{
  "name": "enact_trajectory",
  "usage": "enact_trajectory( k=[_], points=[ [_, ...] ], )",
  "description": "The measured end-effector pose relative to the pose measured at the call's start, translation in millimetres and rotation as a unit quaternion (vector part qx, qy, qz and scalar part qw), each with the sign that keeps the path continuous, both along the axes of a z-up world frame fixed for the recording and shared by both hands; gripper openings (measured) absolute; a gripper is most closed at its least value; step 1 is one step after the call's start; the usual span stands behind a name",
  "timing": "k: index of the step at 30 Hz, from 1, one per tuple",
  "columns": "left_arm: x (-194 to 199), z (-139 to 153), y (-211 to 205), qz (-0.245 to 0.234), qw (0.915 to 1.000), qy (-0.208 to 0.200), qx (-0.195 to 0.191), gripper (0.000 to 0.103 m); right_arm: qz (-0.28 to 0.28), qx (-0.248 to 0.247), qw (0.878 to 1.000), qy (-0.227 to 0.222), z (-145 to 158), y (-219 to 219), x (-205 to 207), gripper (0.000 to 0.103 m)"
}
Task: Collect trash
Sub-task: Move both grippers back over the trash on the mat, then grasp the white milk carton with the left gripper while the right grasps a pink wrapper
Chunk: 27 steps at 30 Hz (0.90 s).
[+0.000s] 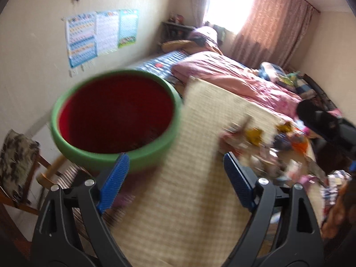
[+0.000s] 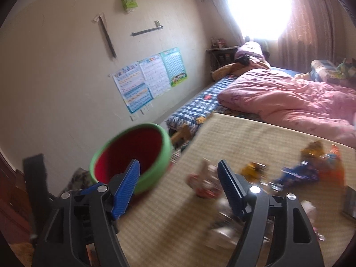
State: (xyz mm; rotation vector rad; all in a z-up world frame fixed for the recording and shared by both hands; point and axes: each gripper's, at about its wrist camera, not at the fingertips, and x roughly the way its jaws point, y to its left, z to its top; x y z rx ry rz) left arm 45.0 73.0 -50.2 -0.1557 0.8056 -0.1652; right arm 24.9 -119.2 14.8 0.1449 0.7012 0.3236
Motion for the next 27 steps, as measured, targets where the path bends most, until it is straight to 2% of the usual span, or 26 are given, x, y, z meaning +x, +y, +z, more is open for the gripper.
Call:
enact_trajectory(
  k=[3, 9, 14, 17, 21, 27],
  points=[
    [-19.7, -3.3, -32.8, -0.029, 0.9993, 0.017, -0.015, 0.089, -0.022, -0.023, 0.999, 0.008, -10.9, -31.8, -11.9, 0.070],
    [-53.5, -17.9, -103.5, -0.102, 0.9920, 0.066, -0.033, 0.090, -0.078, -0.034, 0.996, 0.030, -28.0, -98.3, -29.8, 0.070],
    [-75.1, -23.9, -146.1, -0.136, 0.9867, 0.080, -0.038, 0.091, -0.107, -0.038, 0.993, 0.039, -34.3, -138.7, -47.9, 0.070],
    [-80.8, -30.2, -163.5, -0.141, 0.9856, 0.089, -0.027, 0.092, -0.115, -0.040, 0.992, 0.044, -34.8, -155.6, -58.6, 0.071],
    [-78.2, -45.0, -169.5, -0.129, 0.9839, 0.122, -0.023, 0.092, -0.117, -0.042, 0.990, 0.061, -42.5, -169.9, -71.3, 0.071],
    [-68.0, -76.4, -166.1, -0.107, 0.9756, 0.189, -0.033, 0.092, -0.107, -0.021, 0.987, 0.117, -74.6, -176.7, -84.2, 0.071]
  ],
)
